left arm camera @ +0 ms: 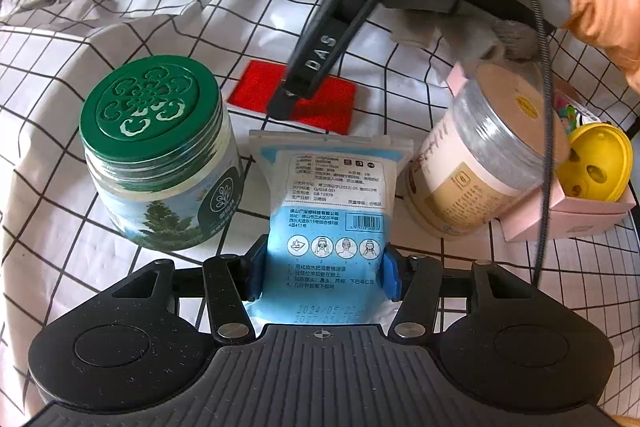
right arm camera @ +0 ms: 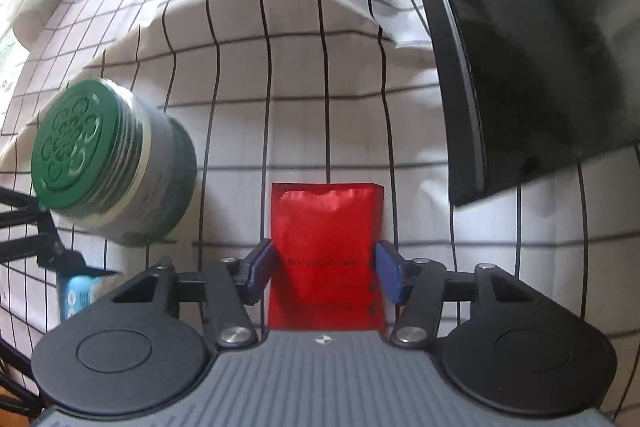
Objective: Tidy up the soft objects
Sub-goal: 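Lift and carry the cotton bag and red packet over the pink box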
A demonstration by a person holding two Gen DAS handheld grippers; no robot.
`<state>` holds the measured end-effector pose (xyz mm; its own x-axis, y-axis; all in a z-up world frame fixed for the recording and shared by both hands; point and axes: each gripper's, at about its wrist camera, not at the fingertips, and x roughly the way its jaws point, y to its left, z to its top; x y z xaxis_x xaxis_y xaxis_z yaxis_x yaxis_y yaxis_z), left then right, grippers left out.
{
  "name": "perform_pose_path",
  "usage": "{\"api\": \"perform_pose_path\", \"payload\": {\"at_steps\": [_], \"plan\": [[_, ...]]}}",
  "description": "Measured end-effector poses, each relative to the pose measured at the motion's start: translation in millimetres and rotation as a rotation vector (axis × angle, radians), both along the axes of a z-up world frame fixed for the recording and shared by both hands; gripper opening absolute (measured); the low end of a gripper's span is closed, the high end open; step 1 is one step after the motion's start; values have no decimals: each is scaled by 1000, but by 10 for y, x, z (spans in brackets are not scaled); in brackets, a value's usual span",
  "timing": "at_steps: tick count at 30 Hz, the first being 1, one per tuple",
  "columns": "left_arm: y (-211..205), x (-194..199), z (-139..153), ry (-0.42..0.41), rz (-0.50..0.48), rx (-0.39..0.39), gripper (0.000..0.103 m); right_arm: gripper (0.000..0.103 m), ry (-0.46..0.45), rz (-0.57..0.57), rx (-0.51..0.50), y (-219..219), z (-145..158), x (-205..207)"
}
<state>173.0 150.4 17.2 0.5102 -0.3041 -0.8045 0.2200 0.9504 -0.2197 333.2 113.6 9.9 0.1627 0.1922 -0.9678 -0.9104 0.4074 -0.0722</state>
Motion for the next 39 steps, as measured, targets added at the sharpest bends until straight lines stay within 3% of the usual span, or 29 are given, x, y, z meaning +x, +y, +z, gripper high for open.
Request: {"api": "perform_pose_path", "payload": {"at_steps": [7, 13, 16, 20, 24, 31, 39], "plan": [[-7, -12, 32, 16, 14, 2, 58, 50, 35, -63, -8, -142, 67, 26], [-39, -89, 147, -2, 13, 14, 57, 50, 12, -66, 30, -164, 456, -99], [-49, -137, 251, -26, 17, 23, 57, 50, -7, -120, 25, -141, 590, -185], [-20, -180, 386, -56, 29, 37, 57, 50, -72, -219, 25, -138, 815, -319], [5, -201, 621, -119, 22, 42, 57, 50, -126, -276, 71, -202, 1209, -542], [50, -202, 873, -188, 16, 70, 57, 50, -223, -394, 146, -406, 1637, -939], [-133, -333, 1132, -261, -76, 66, 57, 50, -355, -674, 272, -1016, 1965, -1446]]}}
